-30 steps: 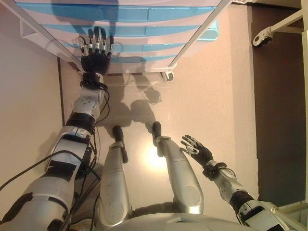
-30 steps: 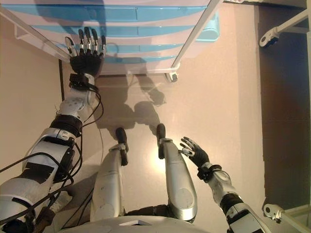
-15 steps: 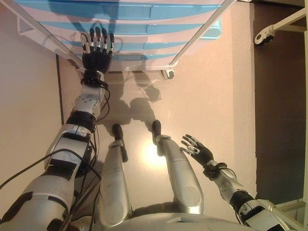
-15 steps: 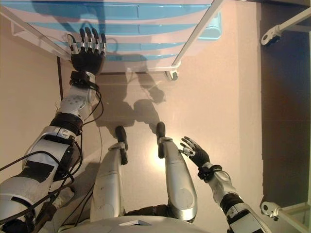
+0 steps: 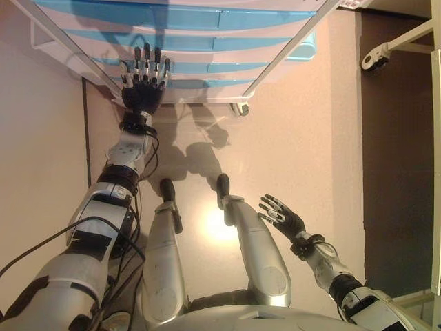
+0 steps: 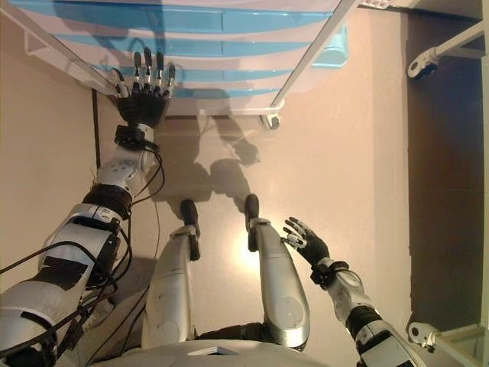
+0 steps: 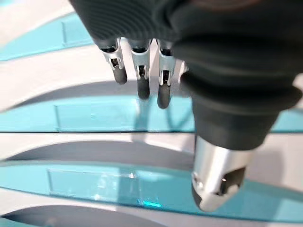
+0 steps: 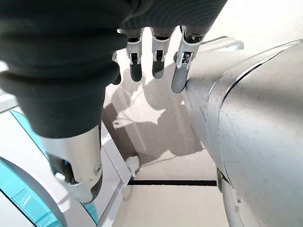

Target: Open the drawer and pick up the medicine

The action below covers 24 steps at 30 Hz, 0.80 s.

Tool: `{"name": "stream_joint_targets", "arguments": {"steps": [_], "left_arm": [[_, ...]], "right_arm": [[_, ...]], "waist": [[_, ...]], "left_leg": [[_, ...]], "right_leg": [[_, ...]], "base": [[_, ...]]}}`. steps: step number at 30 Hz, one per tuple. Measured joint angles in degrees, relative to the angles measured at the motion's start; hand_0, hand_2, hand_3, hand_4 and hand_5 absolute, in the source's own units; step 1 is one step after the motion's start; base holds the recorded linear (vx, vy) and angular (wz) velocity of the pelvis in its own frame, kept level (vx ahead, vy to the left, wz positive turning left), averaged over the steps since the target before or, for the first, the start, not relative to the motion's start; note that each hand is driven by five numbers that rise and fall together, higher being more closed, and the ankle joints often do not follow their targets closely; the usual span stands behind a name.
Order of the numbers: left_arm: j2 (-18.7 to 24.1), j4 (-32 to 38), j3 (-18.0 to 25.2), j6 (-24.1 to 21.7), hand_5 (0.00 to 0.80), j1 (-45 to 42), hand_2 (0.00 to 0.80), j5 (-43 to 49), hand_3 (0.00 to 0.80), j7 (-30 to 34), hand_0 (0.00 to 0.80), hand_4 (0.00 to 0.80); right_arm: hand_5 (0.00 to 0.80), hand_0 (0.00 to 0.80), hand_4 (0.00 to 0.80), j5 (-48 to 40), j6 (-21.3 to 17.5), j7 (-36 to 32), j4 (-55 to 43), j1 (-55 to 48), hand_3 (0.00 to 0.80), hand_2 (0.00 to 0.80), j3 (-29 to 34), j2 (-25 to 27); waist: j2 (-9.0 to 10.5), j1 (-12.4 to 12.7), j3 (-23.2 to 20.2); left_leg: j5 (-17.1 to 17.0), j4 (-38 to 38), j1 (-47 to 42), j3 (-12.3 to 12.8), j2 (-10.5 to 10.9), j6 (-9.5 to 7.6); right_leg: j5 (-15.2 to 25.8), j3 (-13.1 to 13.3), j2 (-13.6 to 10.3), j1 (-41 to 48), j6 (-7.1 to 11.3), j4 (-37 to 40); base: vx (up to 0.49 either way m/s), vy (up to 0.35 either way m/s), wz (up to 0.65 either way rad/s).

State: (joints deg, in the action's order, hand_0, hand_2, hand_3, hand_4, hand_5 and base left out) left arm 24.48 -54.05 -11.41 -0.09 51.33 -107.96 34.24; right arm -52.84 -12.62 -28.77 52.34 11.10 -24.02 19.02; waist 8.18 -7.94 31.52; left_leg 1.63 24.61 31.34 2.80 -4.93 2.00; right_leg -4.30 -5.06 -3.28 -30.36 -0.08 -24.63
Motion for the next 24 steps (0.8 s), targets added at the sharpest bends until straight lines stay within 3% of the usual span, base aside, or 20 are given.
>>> {"name": "stream_joint_targets", "arguments": {"steps": [11, 24], "left_arm": [[-3.24, -0.02, 0.07, 1.18, 0.0, -8.76, 0.0, -0.04, 0.0, 5.32, 0.0, 0.0], [-3.25, 0.38, 1.29, 1.13, 0.0, -10.44, 0.0, 0.06, 0.0, 6.6, 0.0, 0.0]], "right_arm": [[0.0, 0.0, 0.0, 0.05, 0.55, 2.19, -0.9, -0.29, 0.0, 0.0, 0.3, -0.05], [0.0, 0.0, 0.0, 0.27, 1.23, 2.15, -0.9, -0.49, 0.0, 0.0, 0.78, -0.07]], "waist": [[-0.01, 0.52, 0.0], [-0.04, 1.08, 0.02]], "left_leg": [[-0.46, -0.95, 0.32, -0.07, 0.16, -0.3], [-0.97, -1.71, -0.83, 0.01, 0.11, 0.35]], "right_leg": [[0.17, -0.3, -0.16, -0.35, -0.06, 0.58], [0.05, -0.15, -0.06, 0.25, 0.09, 0.77]], "base": [[-0.001, -0.001, 0.0], [0.0, 0.0, 0.0]]}}
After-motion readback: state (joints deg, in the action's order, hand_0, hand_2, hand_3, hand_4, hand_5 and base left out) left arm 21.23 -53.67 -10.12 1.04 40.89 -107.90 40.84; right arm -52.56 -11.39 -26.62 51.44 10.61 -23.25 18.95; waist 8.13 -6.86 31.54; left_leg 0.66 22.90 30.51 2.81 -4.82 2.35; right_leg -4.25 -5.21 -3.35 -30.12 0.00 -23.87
